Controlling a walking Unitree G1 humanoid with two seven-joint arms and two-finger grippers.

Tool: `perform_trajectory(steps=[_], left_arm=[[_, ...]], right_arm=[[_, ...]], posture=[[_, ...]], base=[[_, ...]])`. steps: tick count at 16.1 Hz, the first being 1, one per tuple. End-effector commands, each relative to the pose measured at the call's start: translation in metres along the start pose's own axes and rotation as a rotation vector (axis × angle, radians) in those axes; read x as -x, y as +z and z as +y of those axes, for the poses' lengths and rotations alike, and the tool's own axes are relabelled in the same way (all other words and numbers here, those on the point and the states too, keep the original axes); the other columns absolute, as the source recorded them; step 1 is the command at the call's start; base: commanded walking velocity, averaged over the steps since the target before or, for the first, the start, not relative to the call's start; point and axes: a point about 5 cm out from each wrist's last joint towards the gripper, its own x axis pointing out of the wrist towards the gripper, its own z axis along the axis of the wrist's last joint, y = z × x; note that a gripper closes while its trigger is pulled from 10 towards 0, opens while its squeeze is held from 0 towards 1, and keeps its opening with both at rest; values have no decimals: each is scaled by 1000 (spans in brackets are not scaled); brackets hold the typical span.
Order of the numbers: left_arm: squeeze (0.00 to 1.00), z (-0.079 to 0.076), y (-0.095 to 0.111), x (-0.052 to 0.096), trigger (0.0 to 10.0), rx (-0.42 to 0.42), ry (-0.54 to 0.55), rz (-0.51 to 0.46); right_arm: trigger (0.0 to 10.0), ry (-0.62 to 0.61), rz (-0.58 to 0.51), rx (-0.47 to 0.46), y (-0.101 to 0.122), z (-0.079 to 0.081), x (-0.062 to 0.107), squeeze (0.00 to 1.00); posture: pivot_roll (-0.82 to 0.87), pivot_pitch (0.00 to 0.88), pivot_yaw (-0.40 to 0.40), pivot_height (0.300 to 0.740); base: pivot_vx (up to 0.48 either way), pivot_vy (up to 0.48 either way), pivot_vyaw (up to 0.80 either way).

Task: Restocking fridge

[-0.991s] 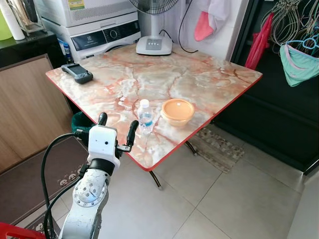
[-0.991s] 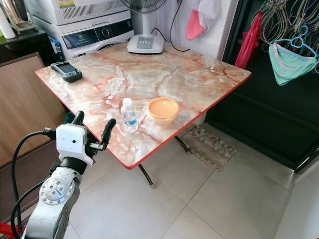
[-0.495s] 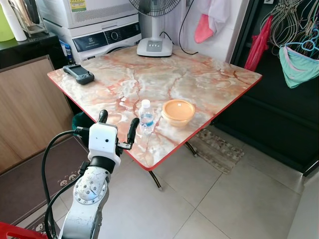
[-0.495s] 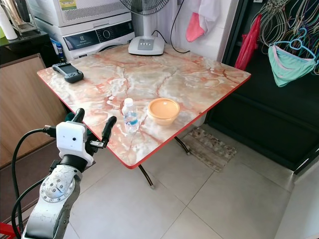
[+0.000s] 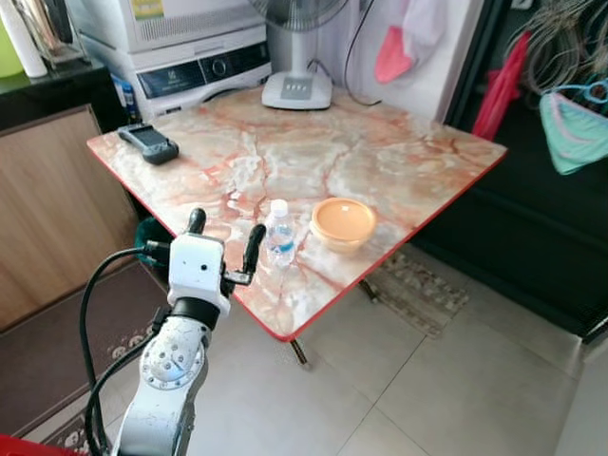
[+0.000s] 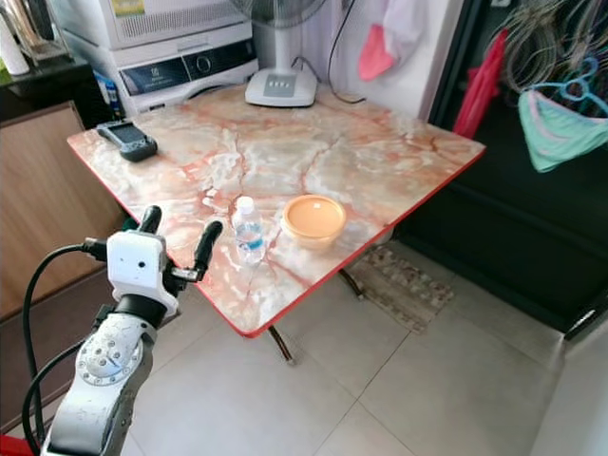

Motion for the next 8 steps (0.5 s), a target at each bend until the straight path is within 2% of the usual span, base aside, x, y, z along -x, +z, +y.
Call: perform_trajectory(steps=[1, 8], left_arm=[[0, -3, 2, -2, 10000, -7, -14, -4], [0, -3, 4, -3, 10000, -11, -14, -11]], right_arm=[[10000, -9, 17, -7, -5, -3, 1, 0], [10000, -3, 16, 7, -4, -3, 1, 0]], posture=[[216, 11, -34, 740], [216, 25, -35, 740]], base=[[247, 0, 0], [246, 0, 0]])
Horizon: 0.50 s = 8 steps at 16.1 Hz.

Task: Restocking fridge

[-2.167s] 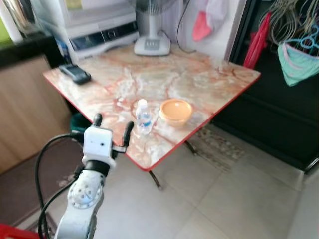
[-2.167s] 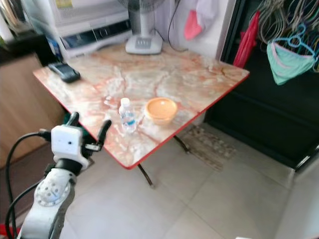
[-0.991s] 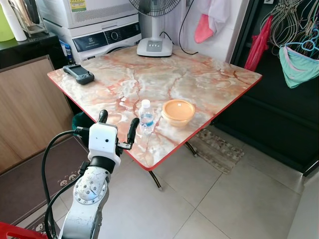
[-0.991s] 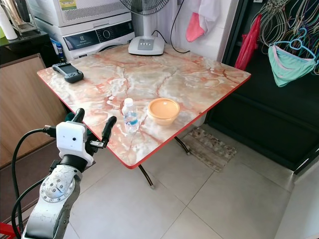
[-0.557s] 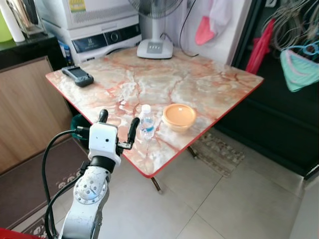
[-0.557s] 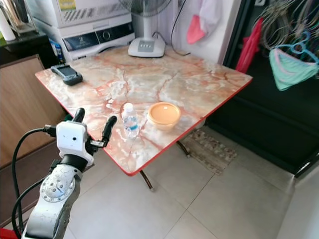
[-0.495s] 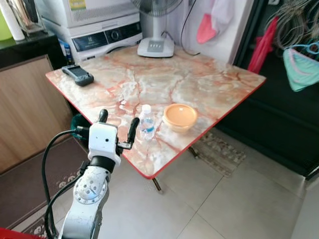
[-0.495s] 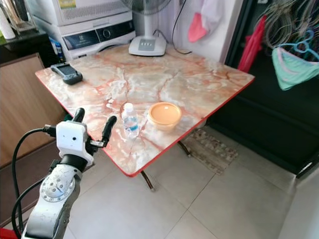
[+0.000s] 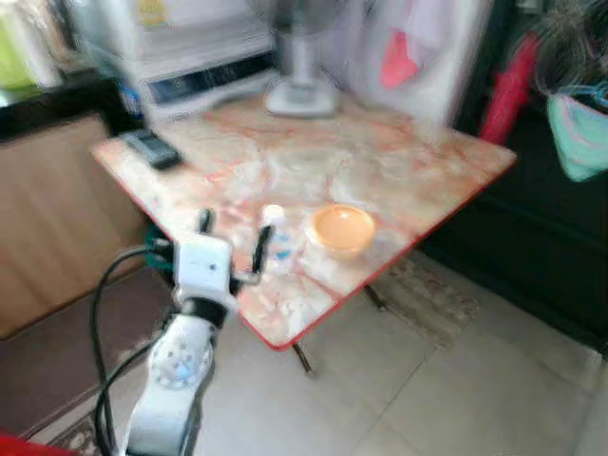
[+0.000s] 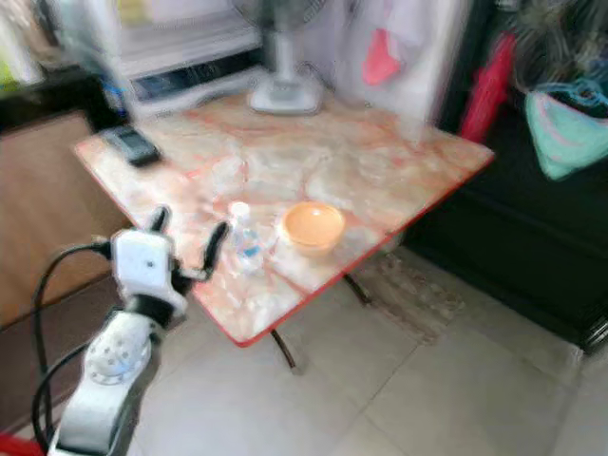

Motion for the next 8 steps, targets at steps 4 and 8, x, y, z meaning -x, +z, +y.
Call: perform_trajectory(steps=[4, 8], left_arm=[[0, 3, 3, -1, 10000, -24, 5, -5], [0, 2, 3, -2, 10000, -25, 5, -7]], right_arm=[[10000, 14, -20, 3, 8, 5, -2, 0], [10000, 15, -17, 11, 8, 4, -2, 0]], posture=[[214, 30, -33, 740], [214, 31, -35, 740]], base=[[247, 0, 0], [248, 0, 0]])
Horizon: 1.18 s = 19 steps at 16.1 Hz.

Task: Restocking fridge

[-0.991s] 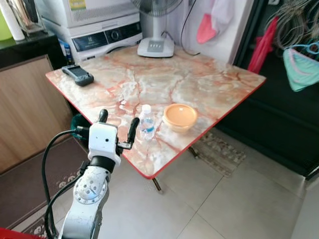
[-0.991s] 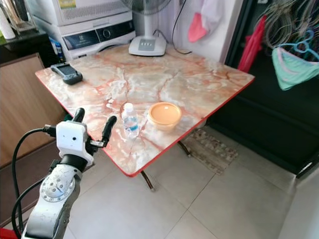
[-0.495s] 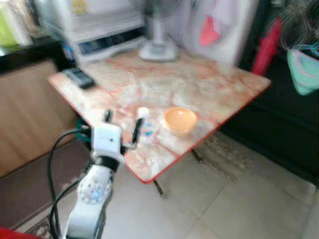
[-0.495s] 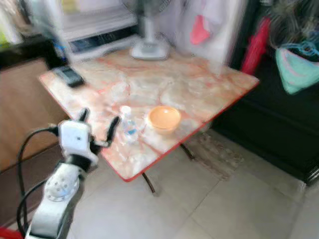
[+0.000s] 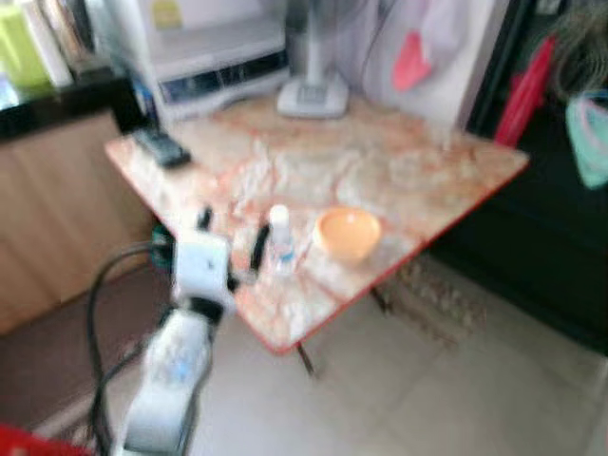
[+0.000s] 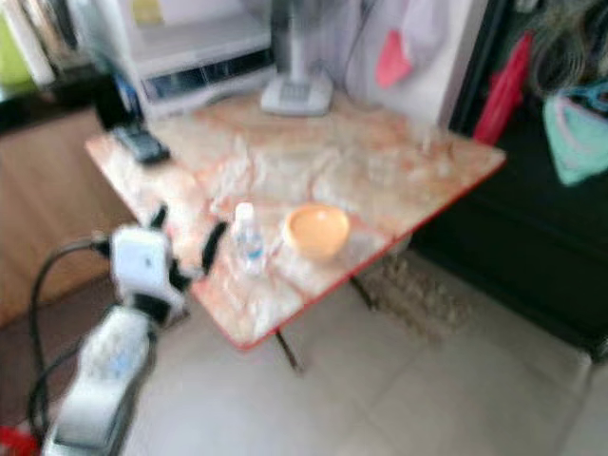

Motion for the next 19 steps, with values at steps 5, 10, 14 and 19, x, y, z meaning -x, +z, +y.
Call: perform_trajectory(steps=[5, 10, 14, 19], left_arm=[[0, -6, 4, -3, 10000, -3, -10, -17], [0, -6, 4, -3, 10000, -3, -5, -19], [0, -5, 4, -3, 10000, -3, -3, -19], [0, -6, 5, -3, 10000, -7, -4, -21]], right_arm=[[10000, -12, 10, 16, -3, -6, 2, 0], [10000, -7, 9, 27, -3, -6, 2, 0], [10000, -1, 3, 30, -2, -6, 2, 0], [10000, -1, -1, 7, -3, -6, 2, 0]], posture=[[212, 31, -40, 740], [213, 31, -42, 740], [212, 34, -43, 740], [212, 35, -42, 740]], base=[[251, 0, 0], [251, 0, 0], [252, 0, 142], [250, 0, 380]])
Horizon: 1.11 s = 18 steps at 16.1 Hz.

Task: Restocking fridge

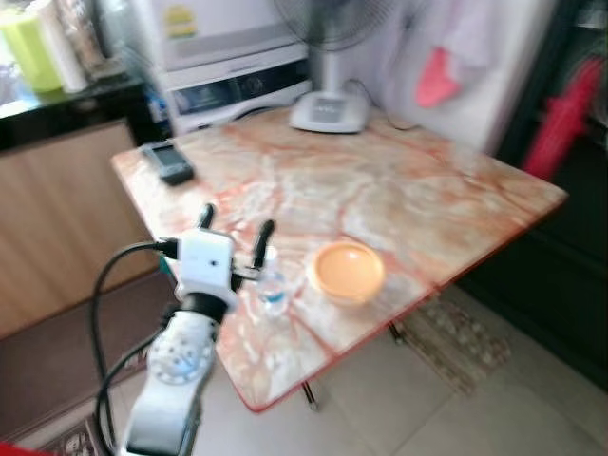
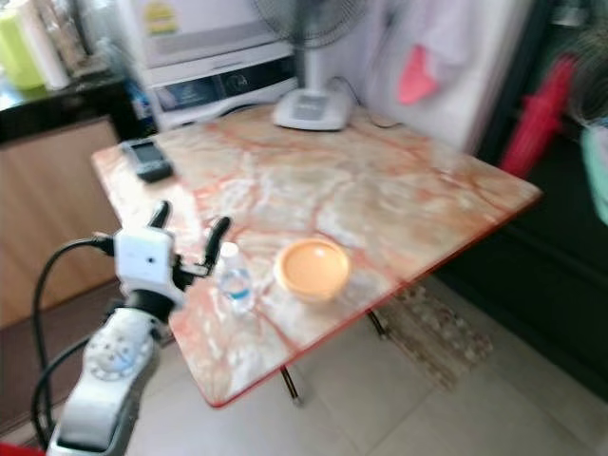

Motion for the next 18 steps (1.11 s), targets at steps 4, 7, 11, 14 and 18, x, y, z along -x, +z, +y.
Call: perform_trajectory(steps=[4, 7, 11, 14, 18], left_arm=[[0, -1, 0, 0, 10000, -11, -4, 1], [0, -4, 4, 0, 10000, -7, -36, -18], [0, -3, 10, -5, 10000, -31, -34, -2], [0, 6, 44, -25, 10000, -17, -24, 8], [0, 13, 55, -32, 10000, 54, -112, 250]], right_arm=[[10000, -6, -2, -15, -2, -1, 1, 0], [10000, -4, -5, -23, -3, 0, 1, 0], [10000, -2, -3, -22, -3, 1, 1, 0], [10000, 0, -2, -18, -3, 1, 1, 0], [10000, 8, 0, -6, -3, 3, 0, 0]], posture=[[214, 37, -41, 740], [215, 40, -39, 740], [217, 35, -33, 740], [224, 29, -30, 740], [230, 18, -21, 740]], base=[[126, 0, 0], [0, 0, 0], [0, 0, 0], [0, 0, 0], [0, 0, 0]])
